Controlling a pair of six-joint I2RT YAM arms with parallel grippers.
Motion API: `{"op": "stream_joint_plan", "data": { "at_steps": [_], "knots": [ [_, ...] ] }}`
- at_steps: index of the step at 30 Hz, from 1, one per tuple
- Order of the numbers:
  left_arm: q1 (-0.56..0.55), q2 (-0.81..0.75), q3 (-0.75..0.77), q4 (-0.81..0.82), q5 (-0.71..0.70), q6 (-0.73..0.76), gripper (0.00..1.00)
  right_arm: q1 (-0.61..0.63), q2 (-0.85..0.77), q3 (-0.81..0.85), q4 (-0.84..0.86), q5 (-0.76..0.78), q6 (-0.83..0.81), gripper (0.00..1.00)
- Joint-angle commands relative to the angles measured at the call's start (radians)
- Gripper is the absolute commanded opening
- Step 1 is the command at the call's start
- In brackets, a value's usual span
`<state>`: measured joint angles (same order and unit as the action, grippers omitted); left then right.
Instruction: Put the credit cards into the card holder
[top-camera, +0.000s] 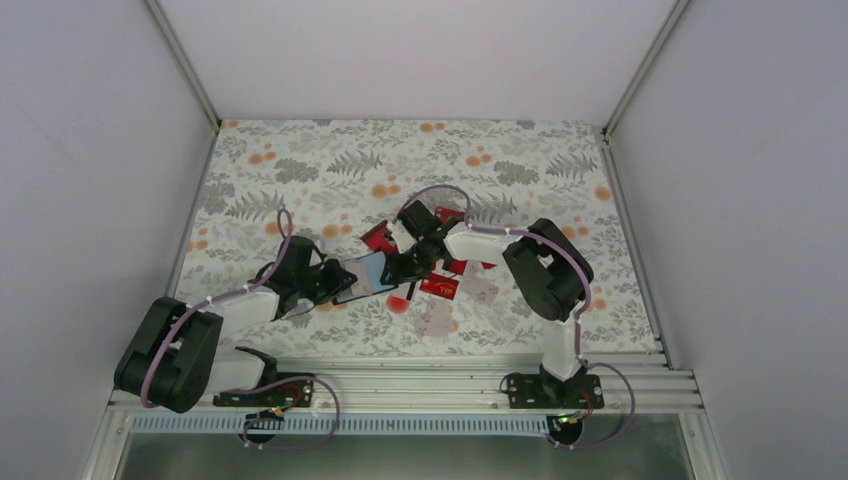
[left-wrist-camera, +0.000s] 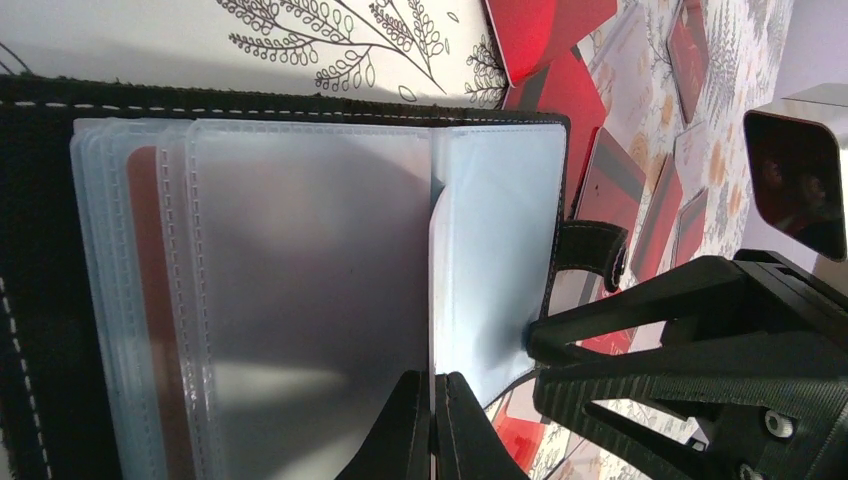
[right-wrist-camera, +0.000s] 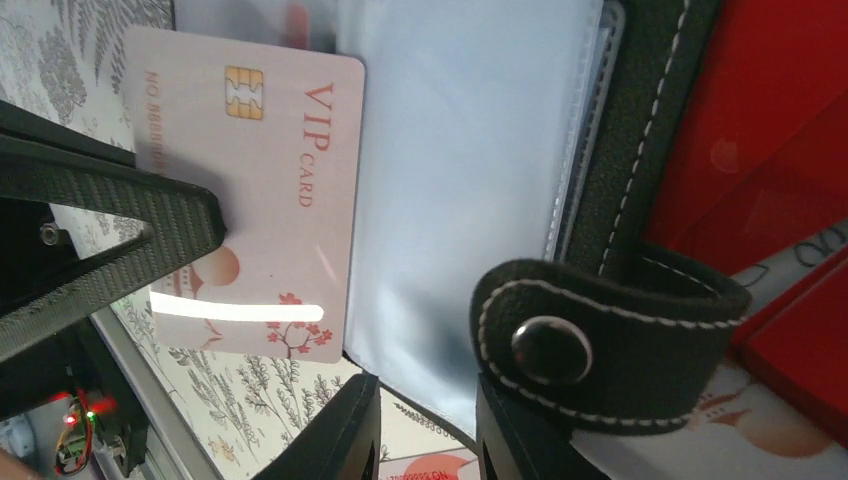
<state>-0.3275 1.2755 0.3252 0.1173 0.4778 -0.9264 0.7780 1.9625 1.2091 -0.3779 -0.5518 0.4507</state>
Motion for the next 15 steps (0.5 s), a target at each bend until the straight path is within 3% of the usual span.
{"op": "stream_joint_plan", "data": {
  "at_steps": [1, 15],
  "knots": [
    [0.003, -0.004, 0.014, -0.037, -0.022, 0.017, 0.02, 0.010, 0.039, -0.030, 0.007, 0.046, -0.026, 0.25],
    [0.005, -0.001, 0.051, -0.083, -0.033, 0.036, 0.02, 0.009, 0.080, -0.107, 0.004, 0.100, -0.027, 0.24]
  ]
}}
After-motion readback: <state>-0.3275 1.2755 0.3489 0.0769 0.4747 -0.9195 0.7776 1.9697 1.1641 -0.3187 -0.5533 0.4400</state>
